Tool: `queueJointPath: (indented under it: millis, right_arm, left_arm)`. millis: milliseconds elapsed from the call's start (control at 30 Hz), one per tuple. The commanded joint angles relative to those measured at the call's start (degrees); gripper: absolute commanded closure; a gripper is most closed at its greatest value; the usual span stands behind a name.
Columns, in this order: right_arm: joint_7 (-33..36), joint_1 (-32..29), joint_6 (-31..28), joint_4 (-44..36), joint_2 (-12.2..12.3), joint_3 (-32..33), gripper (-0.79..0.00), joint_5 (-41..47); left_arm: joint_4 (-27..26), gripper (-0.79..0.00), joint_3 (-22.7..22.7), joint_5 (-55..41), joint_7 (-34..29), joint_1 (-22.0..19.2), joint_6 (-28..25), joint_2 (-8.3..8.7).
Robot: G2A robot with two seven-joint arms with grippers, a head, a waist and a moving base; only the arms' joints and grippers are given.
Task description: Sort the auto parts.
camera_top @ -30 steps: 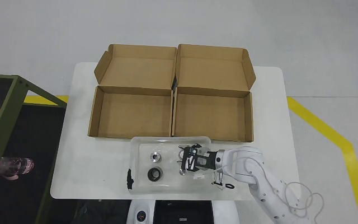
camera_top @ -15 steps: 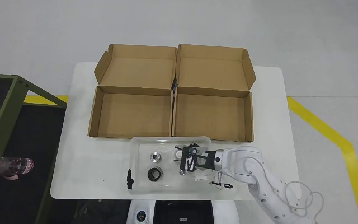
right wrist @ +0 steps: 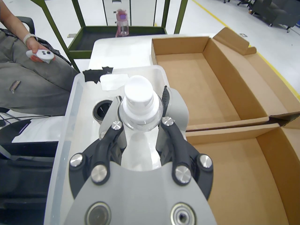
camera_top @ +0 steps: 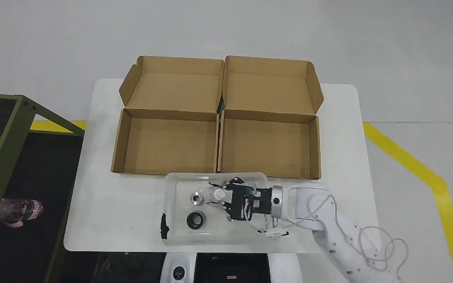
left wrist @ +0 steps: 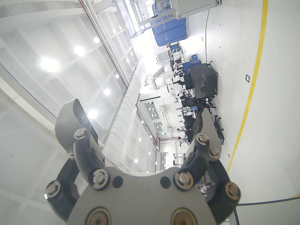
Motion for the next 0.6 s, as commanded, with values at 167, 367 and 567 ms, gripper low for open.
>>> queueJointPath:
  millis: [167, 367, 567]
  right_arm:
    - [-6.5, 0.4, 2.0, 0.5, -0.1, 0.8, 0.000, -0.8]
    - [-10.1, 0.9, 2.3, 1.2, 0.1, 2.6, 0.000, 0.8]
    - [-12.1, 1.2, 2.7, 1.0, 0.3, 5.3, 0.000, 2.0]
  left_arm:
    - [0.0, -0.785, 0.0, 0.0, 0.0, 0.0, 0.0, 0.00]
    - [0.0, -0.785, 0.0, 0.0, 0.0, 0.0, 0.0, 0.00]
    - [0.0, -0.785, 0.0, 0.0, 0.0, 0.0, 0.0, 0.00]
